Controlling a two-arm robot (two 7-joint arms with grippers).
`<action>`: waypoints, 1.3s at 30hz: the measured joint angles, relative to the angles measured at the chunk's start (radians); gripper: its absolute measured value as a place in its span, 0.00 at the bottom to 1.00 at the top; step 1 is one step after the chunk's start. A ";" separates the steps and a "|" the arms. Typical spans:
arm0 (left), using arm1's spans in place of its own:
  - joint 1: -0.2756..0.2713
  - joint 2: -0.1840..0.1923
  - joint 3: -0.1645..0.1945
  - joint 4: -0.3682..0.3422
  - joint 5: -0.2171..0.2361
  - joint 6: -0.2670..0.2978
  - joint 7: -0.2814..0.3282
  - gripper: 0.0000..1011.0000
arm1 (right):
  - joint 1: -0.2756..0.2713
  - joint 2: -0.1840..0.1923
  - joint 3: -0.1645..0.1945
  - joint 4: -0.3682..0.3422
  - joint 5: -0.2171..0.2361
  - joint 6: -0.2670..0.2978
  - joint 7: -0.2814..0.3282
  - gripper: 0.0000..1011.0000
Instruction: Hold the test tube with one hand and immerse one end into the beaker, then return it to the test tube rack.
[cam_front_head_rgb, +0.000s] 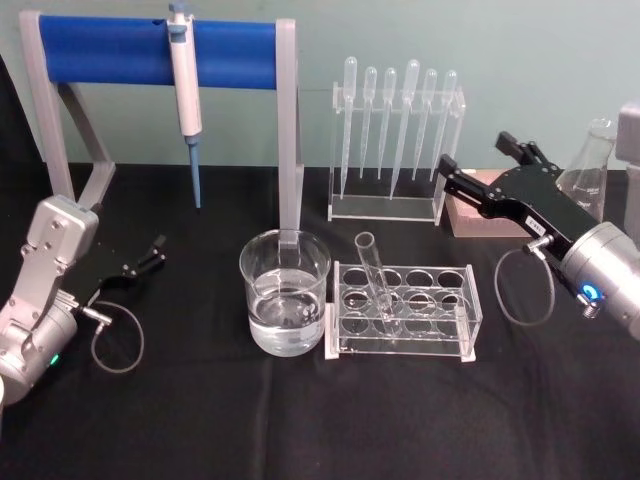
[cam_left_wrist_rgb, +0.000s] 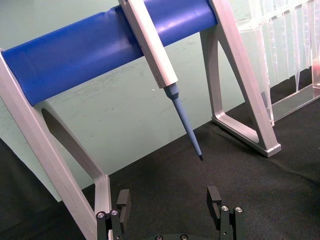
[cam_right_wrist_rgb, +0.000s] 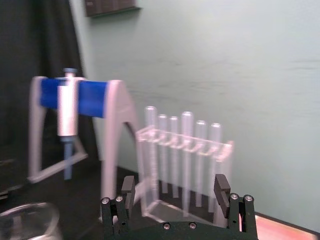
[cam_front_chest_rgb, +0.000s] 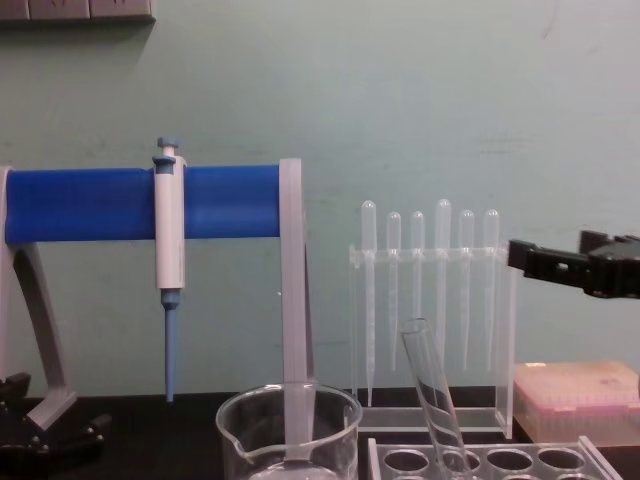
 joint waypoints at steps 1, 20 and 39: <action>0.000 0.000 0.000 0.000 0.000 0.000 0.000 0.99 | -0.003 -0.008 0.002 0.007 -0.015 -0.013 -0.016 0.99; 0.000 0.000 0.000 0.000 0.000 0.000 0.000 0.99 | -0.034 -0.111 0.013 0.107 -0.237 -0.087 -0.232 0.99; 0.000 0.000 0.000 0.000 0.000 0.000 0.000 0.99 | -0.034 -0.110 0.012 0.102 -0.237 -0.087 -0.233 0.99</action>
